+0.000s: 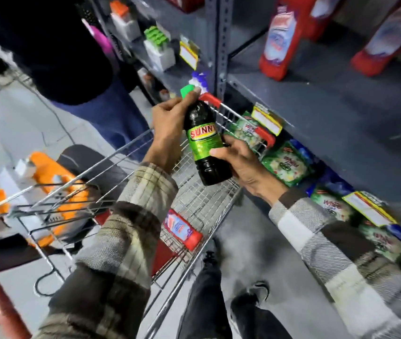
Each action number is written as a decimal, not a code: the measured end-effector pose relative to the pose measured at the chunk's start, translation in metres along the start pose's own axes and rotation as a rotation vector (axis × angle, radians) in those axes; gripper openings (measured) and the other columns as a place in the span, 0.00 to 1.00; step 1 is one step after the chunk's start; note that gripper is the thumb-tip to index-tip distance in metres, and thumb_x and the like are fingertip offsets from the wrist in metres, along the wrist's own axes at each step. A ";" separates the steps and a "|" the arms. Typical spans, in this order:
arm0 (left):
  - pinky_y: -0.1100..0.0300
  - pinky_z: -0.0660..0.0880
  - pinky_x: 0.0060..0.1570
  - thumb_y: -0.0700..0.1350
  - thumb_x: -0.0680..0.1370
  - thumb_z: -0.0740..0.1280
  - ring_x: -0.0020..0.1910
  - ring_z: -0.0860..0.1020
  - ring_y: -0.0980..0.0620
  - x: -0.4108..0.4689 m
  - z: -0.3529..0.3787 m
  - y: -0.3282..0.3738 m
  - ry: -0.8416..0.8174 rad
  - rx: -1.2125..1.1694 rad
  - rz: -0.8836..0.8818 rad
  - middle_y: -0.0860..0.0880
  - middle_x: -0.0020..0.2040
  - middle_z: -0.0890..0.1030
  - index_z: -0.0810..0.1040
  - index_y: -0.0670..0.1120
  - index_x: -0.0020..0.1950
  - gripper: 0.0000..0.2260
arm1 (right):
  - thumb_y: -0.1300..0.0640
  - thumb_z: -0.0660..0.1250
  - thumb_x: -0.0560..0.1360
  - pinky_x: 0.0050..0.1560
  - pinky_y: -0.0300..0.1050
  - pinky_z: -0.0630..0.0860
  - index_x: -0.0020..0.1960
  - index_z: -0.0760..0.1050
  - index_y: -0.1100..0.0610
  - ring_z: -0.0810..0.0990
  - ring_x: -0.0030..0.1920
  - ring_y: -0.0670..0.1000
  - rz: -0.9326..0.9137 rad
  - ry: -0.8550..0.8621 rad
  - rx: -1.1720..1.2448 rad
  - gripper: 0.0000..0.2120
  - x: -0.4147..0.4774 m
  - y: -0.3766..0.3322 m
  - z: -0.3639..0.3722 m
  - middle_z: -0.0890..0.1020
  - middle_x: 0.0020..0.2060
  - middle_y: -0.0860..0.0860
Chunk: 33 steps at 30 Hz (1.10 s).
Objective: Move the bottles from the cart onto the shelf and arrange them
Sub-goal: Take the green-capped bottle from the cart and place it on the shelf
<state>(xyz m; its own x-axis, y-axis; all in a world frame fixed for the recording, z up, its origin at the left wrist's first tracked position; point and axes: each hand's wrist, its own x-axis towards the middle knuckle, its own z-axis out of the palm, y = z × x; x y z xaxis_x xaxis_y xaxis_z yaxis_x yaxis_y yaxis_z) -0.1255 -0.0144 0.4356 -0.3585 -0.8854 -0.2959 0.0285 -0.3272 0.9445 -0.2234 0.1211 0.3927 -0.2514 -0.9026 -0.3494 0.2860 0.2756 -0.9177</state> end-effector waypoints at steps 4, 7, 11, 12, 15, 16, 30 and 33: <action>0.59 0.77 0.40 0.46 0.74 0.76 0.33 0.79 0.51 -0.002 0.046 -0.004 -0.108 0.043 0.010 0.46 0.34 0.83 0.84 0.40 0.40 0.10 | 0.48 0.74 0.60 0.54 0.40 0.79 0.54 0.79 0.53 0.83 0.49 0.48 -0.050 0.089 0.033 0.22 -0.020 -0.005 -0.032 0.85 0.50 0.53; 0.63 0.74 0.36 0.46 0.74 0.76 0.30 0.77 0.56 -0.010 0.096 -0.011 -0.149 0.110 0.028 0.54 0.28 0.81 0.82 0.45 0.32 0.12 | 0.58 0.73 0.65 0.58 0.42 0.76 0.58 0.77 0.55 0.81 0.53 0.49 -0.096 0.167 0.075 0.21 -0.042 -0.004 -0.066 0.83 0.53 0.54; 0.62 0.75 0.38 0.47 0.75 0.75 0.31 0.77 0.60 -0.028 0.176 -0.028 -0.344 0.171 0.037 0.57 0.29 0.79 0.78 0.48 0.31 0.14 | 0.64 0.72 0.65 0.65 0.54 0.75 0.64 0.72 0.65 0.78 0.56 0.57 -0.177 0.345 0.081 0.28 -0.080 -0.005 -0.126 0.80 0.58 0.67; 0.62 0.75 0.39 0.47 0.75 0.75 0.32 0.77 0.60 -0.034 0.194 -0.030 -0.373 0.181 0.047 0.57 0.30 0.79 0.78 0.48 0.32 0.13 | 0.63 0.73 0.64 0.66 0.57 0.74 0.64 0.72 0.65 0.78 0.56 0.57 -0.195 0.393 0.067 0.29 -0.087 -0.005 -0.140 0.80 0.59 0.68; 0.68 0.74 0.38 0.42 0.77 0.73 0.28 0.75 0.68 -0.059 0.262 -0.038 -0.520 0.247 0.095 0.60 0.25 0.79 0.82 0.51 0.29 0.16 | 0.69 0.77 0.64 0.60 0.45 0.78 0.64 0.71 0.65 0.82 0.51 0.47 -0.225 0.583 0.007 0.31 -0.116 -0.002 -0.189 0.81 0.55 0.65; 0.69 0.74 0.37 0.42 0.77 0.73 0.28 0.75 0.69 -0.069 0.283 -0.039 -0.542 0.274 0.133 0.63 0.24 0.79 0.82 0.52 0.28 0.17 | 0.74 0.76 0.64 0.55 0.37 0.79 0.63 0.71 0.64 0.82 0.47 0.40 -0.241 0.639 -0.013 0.30 -0.122 0.000 -0.206 0.82 0.52 0.61; 0.44 0.79 0.63 0.47 0.70 0.71 0.55 0.84 0.45 -0.103 0.382 -0.074 -0.760 0.452 0.423 0.43 0.53 0.86 0.83 0.42 0.56 0.17 | 0.70 0.75 0.63 0.63 0.47 0.79 0.72 0.64 0.57 0.81 0.60 0.46 -0.294 0.956 -0.116 0.40 -0.129 0.012 -0.304 0.82 0.60 0.53; 0.43 0.79 0.63 0.46 0.70 0.70 0.56 0.84 0.45 -0.104 0.377 -0.076 -0.741 0.435 0.439 0.44 0.53 0.86 0.83 0.44 0.57 0.16 | 0.73 0.74 0.65 0.45 0.27 0.77 0.72 0.63 0.61 0.79 0.47 0.31 -0.302 0.984 -0.154 0.38 -0.125 0.019 -0.301 0.81 0.56 0.52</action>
<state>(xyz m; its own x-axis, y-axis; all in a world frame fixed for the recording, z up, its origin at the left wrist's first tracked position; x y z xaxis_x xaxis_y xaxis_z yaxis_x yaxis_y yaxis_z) -0.4423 0.2269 0.4485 -0.9004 -0.4181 0.1205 0.0054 0.2663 0.9639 -0.4651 0.3388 0.3619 -0.9560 -0.2910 -0.0373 -0.0178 0.1846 -0.9827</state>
